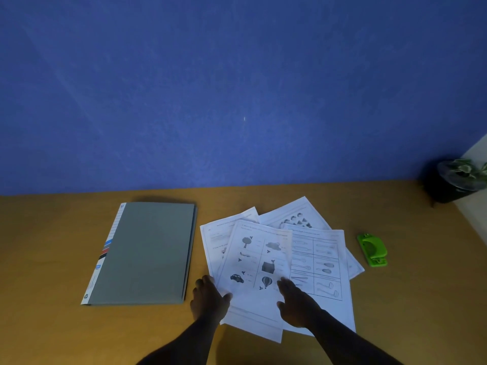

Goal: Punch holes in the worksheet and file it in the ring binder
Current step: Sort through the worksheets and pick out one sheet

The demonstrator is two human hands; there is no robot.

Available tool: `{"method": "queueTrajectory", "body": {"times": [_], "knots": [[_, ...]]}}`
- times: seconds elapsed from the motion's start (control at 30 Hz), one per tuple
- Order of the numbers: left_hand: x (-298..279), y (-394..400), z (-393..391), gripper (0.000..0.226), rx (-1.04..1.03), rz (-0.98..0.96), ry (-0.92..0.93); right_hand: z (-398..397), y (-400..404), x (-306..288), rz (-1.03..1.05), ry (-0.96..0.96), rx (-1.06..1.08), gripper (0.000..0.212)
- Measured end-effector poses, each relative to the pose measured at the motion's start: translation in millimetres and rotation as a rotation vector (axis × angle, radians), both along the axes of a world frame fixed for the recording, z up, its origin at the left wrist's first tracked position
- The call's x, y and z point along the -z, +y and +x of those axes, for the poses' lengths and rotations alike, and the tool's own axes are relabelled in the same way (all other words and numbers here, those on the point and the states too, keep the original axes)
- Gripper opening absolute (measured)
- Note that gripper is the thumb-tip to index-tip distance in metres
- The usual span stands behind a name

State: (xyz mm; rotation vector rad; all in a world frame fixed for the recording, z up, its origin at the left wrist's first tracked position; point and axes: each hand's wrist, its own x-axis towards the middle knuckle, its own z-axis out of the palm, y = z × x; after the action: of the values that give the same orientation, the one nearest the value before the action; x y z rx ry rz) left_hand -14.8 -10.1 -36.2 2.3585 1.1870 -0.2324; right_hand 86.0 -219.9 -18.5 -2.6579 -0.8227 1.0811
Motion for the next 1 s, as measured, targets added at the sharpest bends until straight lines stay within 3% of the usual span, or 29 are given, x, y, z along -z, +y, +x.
{"method": "queueTrajectory", "body": {"times": [0.23, 0.6, 0.83, 1.0], "knots": [[0.2, -9.5, -5.0, 0.062, -0.01, 0.028, -0.063, -2.0, 3.4, 1.3, 0.028, -0.006, 0.012, 0.064], [5.1, -13.6, 2.9, 0.074, -0.039, -0.1, -0.109, -4.4, 7.2, 2.5, 0.031, -0.016, 0.006, 0.067], [3.4, -21.4, 9.3, 0.11, -0.017, 0.004, 0.069, -6.2, 8.5, 3.6, 0.035, -0.024, 0.002, 0.067], [7.3, -20.5, 13.0, 0.119, -0.017, -0.041, 0.102, -6.4, 7.7, 4.3, 0.031, -0.031, -0.006, 0.067]]}}
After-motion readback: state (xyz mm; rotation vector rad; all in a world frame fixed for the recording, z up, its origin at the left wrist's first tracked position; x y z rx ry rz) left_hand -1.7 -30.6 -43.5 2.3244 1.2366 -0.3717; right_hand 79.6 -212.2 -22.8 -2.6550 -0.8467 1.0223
